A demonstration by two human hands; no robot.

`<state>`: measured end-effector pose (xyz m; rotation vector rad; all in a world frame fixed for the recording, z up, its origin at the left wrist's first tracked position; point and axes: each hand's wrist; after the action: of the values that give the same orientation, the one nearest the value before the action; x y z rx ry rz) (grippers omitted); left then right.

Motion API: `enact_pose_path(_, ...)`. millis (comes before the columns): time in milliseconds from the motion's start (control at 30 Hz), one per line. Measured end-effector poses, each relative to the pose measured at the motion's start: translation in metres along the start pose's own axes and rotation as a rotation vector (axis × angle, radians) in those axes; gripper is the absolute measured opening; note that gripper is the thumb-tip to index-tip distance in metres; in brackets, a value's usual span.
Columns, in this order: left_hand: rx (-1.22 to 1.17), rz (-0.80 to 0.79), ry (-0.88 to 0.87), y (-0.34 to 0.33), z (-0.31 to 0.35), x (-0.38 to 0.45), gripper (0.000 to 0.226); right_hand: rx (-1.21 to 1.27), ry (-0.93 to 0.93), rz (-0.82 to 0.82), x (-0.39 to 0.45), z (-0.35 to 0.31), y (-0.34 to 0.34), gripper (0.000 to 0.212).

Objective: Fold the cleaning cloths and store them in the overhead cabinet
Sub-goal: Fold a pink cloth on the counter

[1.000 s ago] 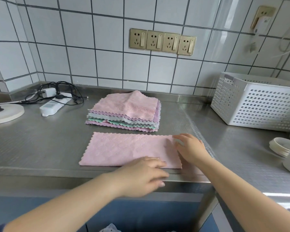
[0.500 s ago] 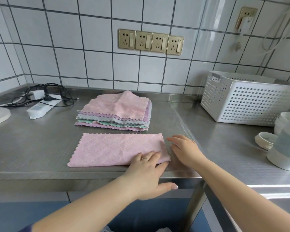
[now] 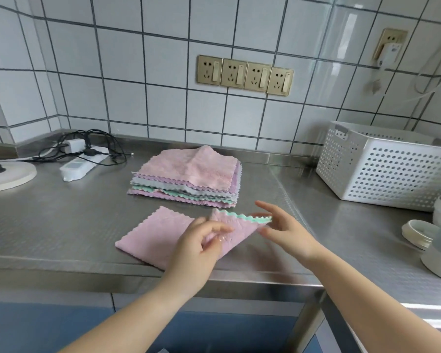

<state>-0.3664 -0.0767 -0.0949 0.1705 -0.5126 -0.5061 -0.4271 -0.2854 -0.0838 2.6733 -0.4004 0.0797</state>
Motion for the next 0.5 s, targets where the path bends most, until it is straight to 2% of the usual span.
enact_pose_path(133,-0.334,0.096,0.231,0.025,-0.003,-0.001,0.037,0.142,0.031,-0.004,0.016,-0.015,-0.017,0.017)
enact_pose_path(200,-0.309,0.085,0.266,0.045,-0.011,-0.006,0.035,0.158,0.012,0.007,0.033,-0.020,-0.035,0.010)
enact_pose_path(233,-0.224,0.054,0.247,0.054,-0.015,-0.009,0.037,0.154,0.000,0.011,0.041,-0.022,-0.044,0.008)
enact_pose_path(333,0.229,-0.032,0.137,0.085,-0.033,-0.018,0.047,0.069,-0.039,0.017,0.064,-0.025,-0.072,0.009)
enact_pose_path(500,0.715,0.014,0.059,0.116,-0.055,-0.026,0.053,-0.398,-0.014,0.018,0.095,-0.033,-0.107,0.021)
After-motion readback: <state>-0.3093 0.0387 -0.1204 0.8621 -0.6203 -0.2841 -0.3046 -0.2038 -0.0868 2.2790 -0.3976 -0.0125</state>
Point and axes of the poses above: each hand's wrist, its own x-axis towards the middle knuckle, its own y-axis out of the back of the hand, z = x × y, and after that the axes turned 1 degree about x, right-handed
